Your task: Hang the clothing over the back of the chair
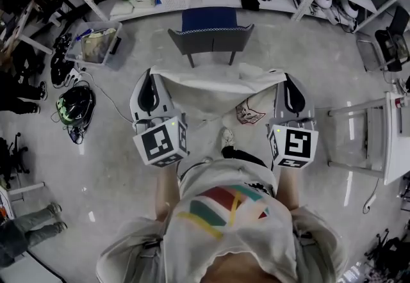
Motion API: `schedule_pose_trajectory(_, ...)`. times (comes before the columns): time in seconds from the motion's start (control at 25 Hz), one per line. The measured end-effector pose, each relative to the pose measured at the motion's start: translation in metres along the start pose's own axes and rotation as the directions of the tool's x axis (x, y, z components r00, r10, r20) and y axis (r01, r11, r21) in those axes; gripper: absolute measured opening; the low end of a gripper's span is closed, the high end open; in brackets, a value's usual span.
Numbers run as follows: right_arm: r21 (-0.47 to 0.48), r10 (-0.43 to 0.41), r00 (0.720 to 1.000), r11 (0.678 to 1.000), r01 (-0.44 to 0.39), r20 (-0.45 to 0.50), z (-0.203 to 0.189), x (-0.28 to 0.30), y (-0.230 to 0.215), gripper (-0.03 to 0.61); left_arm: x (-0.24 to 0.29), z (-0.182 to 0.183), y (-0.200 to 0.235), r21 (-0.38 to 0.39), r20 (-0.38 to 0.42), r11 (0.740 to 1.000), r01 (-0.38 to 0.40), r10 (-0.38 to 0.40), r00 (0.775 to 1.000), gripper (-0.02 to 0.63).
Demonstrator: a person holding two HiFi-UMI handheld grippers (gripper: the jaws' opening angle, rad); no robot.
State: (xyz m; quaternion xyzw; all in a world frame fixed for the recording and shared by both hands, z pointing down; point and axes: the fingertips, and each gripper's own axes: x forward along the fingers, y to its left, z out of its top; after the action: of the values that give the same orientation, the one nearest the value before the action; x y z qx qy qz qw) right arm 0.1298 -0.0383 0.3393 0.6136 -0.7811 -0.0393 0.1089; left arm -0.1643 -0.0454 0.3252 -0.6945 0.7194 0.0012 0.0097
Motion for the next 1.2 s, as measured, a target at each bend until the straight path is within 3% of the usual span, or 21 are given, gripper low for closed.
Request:
schedule_pose_trajectory(0.4,0.012,0.048,0.998,0.999,-0.048,0.047,0.002,0.058,-0.052,0.008,0.053,-0.002,-0.031,0.005,-0.029,0.999,-0.048,0.049,0.998,0.014)
schedule_pose_trajectory(0.72,0.047,0.029,0.998,0.998,-0.031,0.055,0.007,0.097,-0.080,0.008,0.084,0.010,-0.049,0.061,-0.034,0.998,-0.031,0.033,0.999,0.015)
schedule_pose_trajectory(0.96,0.053,0.024,0.998,0.998,-0.026,0.053,0.006,0.116,-0.069,0.008,0.108,0.003,-0.037,0.053,-0.051,0.999,0.003,-0.001,0.999,0.015)
schedule_pose_trajectory(1.2,0.038,0.006,0.996,0.999,-0.009,0.086,0.025,0.130,-0.067,0.008,0.128,0.018,-0.026,0.057,0.004,0.998,0.001,-0.001,1.000,0.015)
